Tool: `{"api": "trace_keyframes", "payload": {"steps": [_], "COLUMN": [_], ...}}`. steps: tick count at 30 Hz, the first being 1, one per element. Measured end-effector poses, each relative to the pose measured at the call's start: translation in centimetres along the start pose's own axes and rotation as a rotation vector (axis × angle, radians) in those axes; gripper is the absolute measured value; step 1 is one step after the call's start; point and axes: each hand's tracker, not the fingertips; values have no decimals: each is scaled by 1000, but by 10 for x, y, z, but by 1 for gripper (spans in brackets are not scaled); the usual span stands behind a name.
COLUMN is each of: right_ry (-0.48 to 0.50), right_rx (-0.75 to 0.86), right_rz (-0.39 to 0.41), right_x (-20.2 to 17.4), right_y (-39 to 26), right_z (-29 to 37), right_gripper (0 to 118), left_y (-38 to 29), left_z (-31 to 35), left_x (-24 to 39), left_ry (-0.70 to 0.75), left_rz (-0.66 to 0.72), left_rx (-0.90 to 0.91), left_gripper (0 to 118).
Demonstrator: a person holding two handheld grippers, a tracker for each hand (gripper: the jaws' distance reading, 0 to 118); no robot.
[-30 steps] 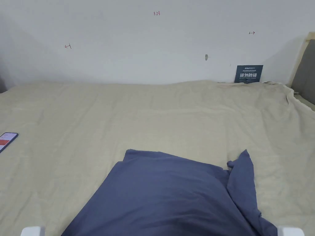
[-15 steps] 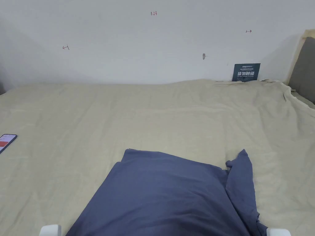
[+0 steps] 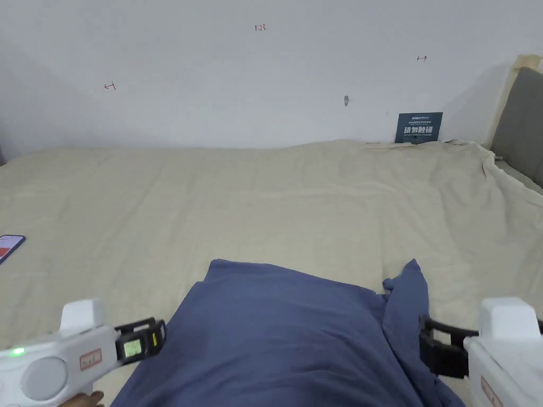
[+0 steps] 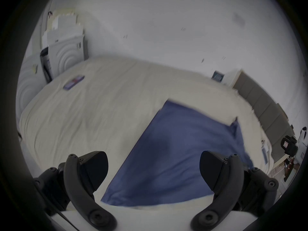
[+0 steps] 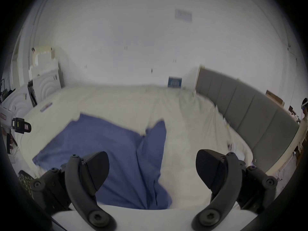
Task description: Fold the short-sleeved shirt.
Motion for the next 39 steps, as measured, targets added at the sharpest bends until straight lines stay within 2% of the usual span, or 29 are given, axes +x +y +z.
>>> {"api": "trace_keyframes", "payload": {"steps": [5, 7, 8, 11, 12, 14, 18, 23, 30, 31, 32, 35, 36, 39], "right_ry": [-31, -26, -33, -40, -48, -53, -37, -53, -78, -79, -79, -84, -87, -98], "right_rx": [132, 157, 164, 203, 219, 249, 251, 230, 187, 178, 166, 133, 123, 91], "right_rz": [-7, -24, -30, -56, -61, -74, -98, -81, -87, -86, -83, -76, -74, -64], "right_x": [1, 2, 2, 2, 3, 5, 13, 18, 22, 23, 23, 23, 23, 24], "right_y": [29, 34, 35, 35, 34, 32, 35, 35, 30, 29, 28, 24, 22, 17], "right_z": [14, 19, 20, 24, 26, 26, 23, 7, -28, -34, -39, -56, -62, -78], "right_gripper": [110, 102, 92, 16, 0, 0, 0, 0, 0, 0, 0, 0, 0, 0], "left_y": [37, 42, 42, 44, 45, 46, 52, 65, 101, 106, 111, 125, 127, 127], "left_z": [31, 38, 40, 40, 38, 33, 9, -30, -135, -154, -171, -231, -250, -287], "left_x": [45, 62, 68, 86, 90, 96, 103, 104, 91, 89, 87, 81, 79, 77], "left_ry": [-38, -38, -43, -93, -130, -157, -164, -160, -149, -149, -146, -93, -70, -22], "left_rz": [-101, -152, -173, -235, -247, -240, -265, -269, -236, -242, -237, -175, -175, -242], "left_rx": [248, 321, 351, 385, 378, 369, 301, 220, 60, 15, -33, -225, -285, -258], "left_gripper": [111, 99, 85, 24, 4, 0, 0, 0, 0, 4, 13, 95, 111, 111]}}
